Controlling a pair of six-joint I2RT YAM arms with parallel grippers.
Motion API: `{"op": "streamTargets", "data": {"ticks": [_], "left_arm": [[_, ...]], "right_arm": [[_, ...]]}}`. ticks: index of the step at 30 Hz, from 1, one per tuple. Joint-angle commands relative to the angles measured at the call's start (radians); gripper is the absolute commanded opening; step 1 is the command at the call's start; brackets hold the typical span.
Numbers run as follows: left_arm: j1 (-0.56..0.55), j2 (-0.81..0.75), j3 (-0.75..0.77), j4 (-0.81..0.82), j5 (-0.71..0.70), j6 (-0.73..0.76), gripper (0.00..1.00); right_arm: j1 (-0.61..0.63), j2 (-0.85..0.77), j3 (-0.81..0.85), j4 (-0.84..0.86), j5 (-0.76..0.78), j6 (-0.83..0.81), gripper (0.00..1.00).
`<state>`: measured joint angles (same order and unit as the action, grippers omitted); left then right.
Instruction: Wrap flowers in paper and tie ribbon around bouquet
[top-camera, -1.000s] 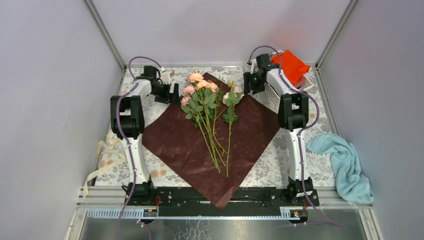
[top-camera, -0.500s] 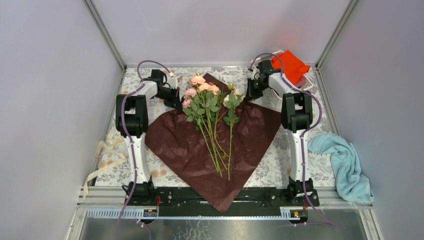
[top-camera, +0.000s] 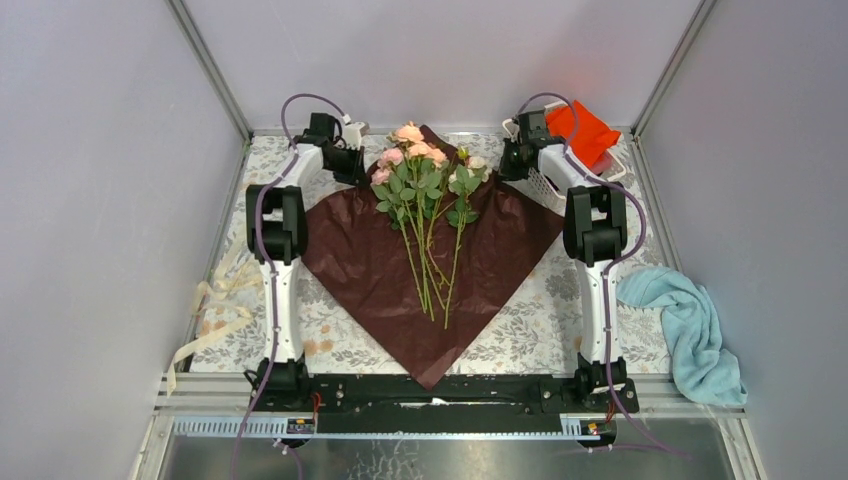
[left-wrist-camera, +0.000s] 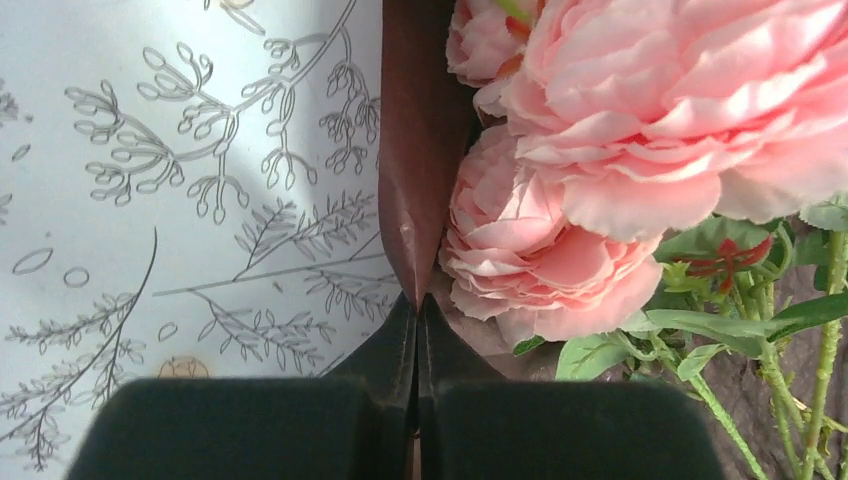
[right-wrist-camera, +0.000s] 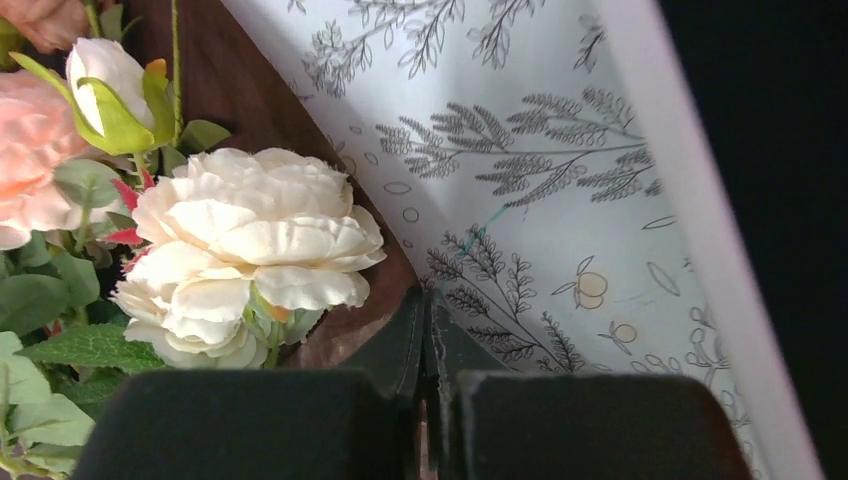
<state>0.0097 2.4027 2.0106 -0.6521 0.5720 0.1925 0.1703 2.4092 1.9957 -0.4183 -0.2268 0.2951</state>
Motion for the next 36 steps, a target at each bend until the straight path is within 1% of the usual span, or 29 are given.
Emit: {"op": "streamTargets", "data": {"ticks": [1, 2, 3, 4, 5, 6, 7, 8, 10, 11, 13, 14, 16, 18, 20, 21, 23, 25, 28, 32, 34, 35, 36], "left_arm": [[-0.005, 0.027, 0.065, 0.043, -0.044, -0.020, 0.00], [-0.005, 0.025, 0.065, 0.051, -0.049, -0.020, 0.00], [-0.005, 0.020, 0.064, 0.058, -0.064, -0.019, 0.03], [-0.005, 0.014, 0.063, 0.063, -0.083, -0.017, 0.12], [-0.005, 0.000, 0.061, 0.065, -0.102, -0.012, 0.25], [-0.003, -0.016, 0.058, 0.067, -0.122, -0.008, 0.40], [-0.002, -0.037, 0.054, 0.066, -0.140, -0.007, 0.58], [-0.001, -0.061, 0.046, 0.067, -0.165, -0.007, 0.70], [0.002, -0.127, 0.022, 0.080, -0.252, -0.017, 0.84], [0.005, -0.171, 0.007, 0.090, -0.298, -0.028, 0.89], [0.016, -0.275, -0.080, 0.140, -0.348, -0.047, 0.97], [0.021, -0.336, -0.133, 0.166, -0.351, -0.048, 0.99], [0.027, -0.446, -0.242, 0.180, -0.329, -0.023, 0.99], [0.028, -0.548, -0.346, 0.150, -0.275, 0.018, 0.99], [0.023, -0.642, -0.450, 0.087, -0.205, 0.073, 0.99], [0.019, -0.690, -0.503, 0.052, -0.172, 0.103, 0.99], [0.014, -0.790, -0.616, -0.004, -0.143, 0.152, 0.99], [0.013, -0.882, -0.730, -0.031, -0.144, 0.181, 0.99], [0.012, -1.010, -0.881, -0.041, -0.162, 0.206, 0.99], [0.012, -1.159, -1.009, -0.054, -0.141, 0.230, 0.99], [0.012, -1.211, -1.043, -0.053, -0.118, 0.235, 0.99], [0.012, -1.231, -1.054, -0.056, -0.107, 0.233, 0.99], [0.012, -1.244, -1.061, -0.060, -0.096, 0.232, 0.99]], "right_arm": [[-0.006, -0.039, 0.095, 0.032, 0.094, -0.005, 0.04], [-0.006, -0.039, 0.106, 0.013, 0.111, -0.012, 0.12], [-0.006, -0.047, 0.115, -0.005, 0.135, -0.017, 0.23], [-0.006, -0.066, 0.112, -0.016, 0.159, -0.022, 0.33], [-0.005, -0.094, 0.100, -0.017, 0.175, -0.027, 0.44], [-0.005, -0.127, 0.079, -0.013, 0.189, -0.033, 0.50], [-0.004, -0.163, 0.059, -0.007, 0.199, -0.041, 0.54], [-0.002, -0.204, 0.033, -0.005, 0.214, -0.047, 0.57], [0.016, -0.291, -0.002, -0.025, 0.293, -0.067, 0.62], [0.035, -0.333, -0.029, -0.037, 0.357, -0.080, 0.65], [0.082, -0.422, -0.125, -0.037, 0.442, -0.095, 0.72], [0.112, -0.468, -0.195, -0.024, 0.447, -0.088, 0.77], [0.172, -0.537, -0.335, 0.023, 0.360, -0.046, 0.85], [0.240, -0.561, -0.430, 0.065, 0.260, 0.001, 0.86], [0.296, -0.537, -0.463, 0.085, 0.216, 0.049, 0.82], [0.318, -0.515, -0.462, 0.091, 0.196, 0.075, 0.77], [0.352, -0.469, -0.442, 0.108, 0.202, 0.098, 0.72], [0.366, -0.419, -0.410, 0.103, 0.269, 0.120, 0.68], [0.370, -0.338, -0.351, 0.060, 0.376, 0.135, 0.65], [0.372, -0.241, -0.310, 0.008, 0.436, 0.153, 0.59], [0.377, -0.222, -0.319, -0.002, 0.455, 0.159, 0.56], [0.378, -0.217, -0.330, 0.008, 0.455, 0.159, 0.54], [0.379, -0.211, -0.338, 0.012, 0.455, 0.160, 0.50]]}}
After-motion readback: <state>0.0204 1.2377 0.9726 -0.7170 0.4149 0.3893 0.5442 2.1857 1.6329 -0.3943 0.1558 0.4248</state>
